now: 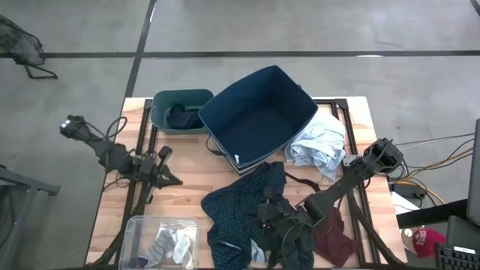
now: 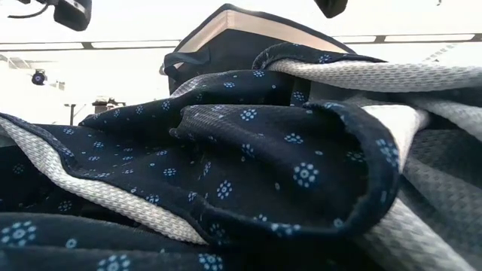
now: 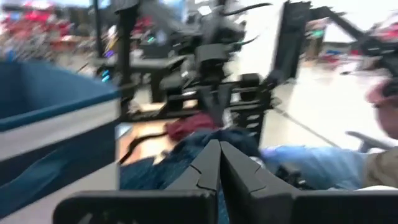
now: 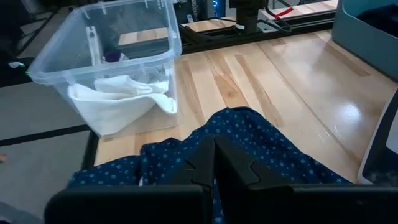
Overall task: Pick & Place Cloths
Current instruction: Put the gray underwear into the green bin
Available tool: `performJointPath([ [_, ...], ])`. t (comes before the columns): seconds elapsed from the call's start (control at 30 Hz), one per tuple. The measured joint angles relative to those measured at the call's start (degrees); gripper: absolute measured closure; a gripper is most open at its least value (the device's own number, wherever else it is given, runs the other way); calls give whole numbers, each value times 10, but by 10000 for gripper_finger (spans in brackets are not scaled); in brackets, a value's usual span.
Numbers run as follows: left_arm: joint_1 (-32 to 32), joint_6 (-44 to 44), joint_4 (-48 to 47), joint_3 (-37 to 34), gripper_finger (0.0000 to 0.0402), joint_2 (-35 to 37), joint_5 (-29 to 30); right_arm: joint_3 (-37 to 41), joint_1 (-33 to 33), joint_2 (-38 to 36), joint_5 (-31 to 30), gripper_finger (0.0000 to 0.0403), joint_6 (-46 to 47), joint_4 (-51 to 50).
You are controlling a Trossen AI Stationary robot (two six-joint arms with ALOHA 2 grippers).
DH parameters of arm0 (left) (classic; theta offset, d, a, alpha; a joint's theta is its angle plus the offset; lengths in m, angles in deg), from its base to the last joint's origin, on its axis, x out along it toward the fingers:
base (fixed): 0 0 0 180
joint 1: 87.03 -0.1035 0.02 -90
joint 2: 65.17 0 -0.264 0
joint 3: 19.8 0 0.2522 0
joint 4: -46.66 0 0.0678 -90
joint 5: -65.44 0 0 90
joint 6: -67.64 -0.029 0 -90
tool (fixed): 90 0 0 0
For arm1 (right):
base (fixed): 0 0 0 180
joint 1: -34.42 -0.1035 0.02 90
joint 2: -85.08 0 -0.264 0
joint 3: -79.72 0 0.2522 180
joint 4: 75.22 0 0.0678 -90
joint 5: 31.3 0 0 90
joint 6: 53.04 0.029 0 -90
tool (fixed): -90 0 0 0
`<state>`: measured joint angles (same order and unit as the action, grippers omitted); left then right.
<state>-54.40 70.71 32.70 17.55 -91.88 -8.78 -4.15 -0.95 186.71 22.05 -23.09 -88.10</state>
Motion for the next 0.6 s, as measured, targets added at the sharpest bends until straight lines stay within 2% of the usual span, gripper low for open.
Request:
performJointPath([
  [0.23, 28, -23, 144, -54, 389, -20, 0, 0, -2, -53, 65, 394, 132, -122],
  [0.43, 27, -35, 263, -93, 389, -44, -19, -11, -7, -62, 198, 394, 210, -145],
  [0.5, 27, -36, 276, -98, 388, -53, -28, -27, -13, -55, 230, 394, 227, -157],
  [0.6, 27, -35, 274, -99, 388, -70, -29, -65, -25, -43, 243, 394, 278, -237],
])
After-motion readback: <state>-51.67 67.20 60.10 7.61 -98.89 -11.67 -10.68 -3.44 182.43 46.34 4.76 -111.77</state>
